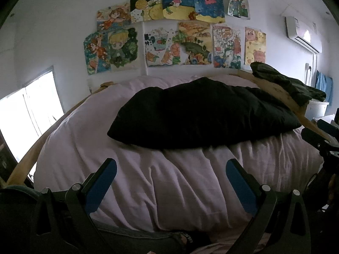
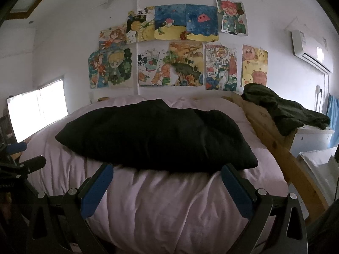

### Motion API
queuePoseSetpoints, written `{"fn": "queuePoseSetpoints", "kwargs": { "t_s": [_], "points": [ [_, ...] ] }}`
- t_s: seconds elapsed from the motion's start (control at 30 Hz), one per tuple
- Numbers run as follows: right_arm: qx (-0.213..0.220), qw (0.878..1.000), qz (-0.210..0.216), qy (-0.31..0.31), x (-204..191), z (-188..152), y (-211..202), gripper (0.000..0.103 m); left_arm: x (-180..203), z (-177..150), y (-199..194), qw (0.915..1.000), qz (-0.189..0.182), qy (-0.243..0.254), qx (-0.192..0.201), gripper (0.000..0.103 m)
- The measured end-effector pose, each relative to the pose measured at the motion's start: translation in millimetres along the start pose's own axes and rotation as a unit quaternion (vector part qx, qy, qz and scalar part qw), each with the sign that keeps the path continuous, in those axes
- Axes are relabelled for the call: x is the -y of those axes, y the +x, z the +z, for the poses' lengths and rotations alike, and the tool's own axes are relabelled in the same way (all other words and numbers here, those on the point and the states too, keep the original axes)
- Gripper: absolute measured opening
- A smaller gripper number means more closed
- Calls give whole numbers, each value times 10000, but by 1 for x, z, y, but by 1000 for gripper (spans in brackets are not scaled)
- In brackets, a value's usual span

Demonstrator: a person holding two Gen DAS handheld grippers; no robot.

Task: Fold large clothes

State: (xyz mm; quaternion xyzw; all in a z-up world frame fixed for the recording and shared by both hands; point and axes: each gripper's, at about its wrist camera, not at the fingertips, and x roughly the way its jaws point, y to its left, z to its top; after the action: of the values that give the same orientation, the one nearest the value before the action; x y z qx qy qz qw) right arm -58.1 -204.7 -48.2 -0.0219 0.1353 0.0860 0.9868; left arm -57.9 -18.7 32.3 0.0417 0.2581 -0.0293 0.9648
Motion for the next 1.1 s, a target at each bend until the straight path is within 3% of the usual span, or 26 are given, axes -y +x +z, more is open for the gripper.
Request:
{"fn": "queuePoseSetpoints", "kwargs": {
  "t_s": [1.1],
  "points": [
    [12, 10000, -14, 40, 2, -1, 1, 103, -3, 1, 0, 10000, -16, 32, -6, 101]
  ]
}}
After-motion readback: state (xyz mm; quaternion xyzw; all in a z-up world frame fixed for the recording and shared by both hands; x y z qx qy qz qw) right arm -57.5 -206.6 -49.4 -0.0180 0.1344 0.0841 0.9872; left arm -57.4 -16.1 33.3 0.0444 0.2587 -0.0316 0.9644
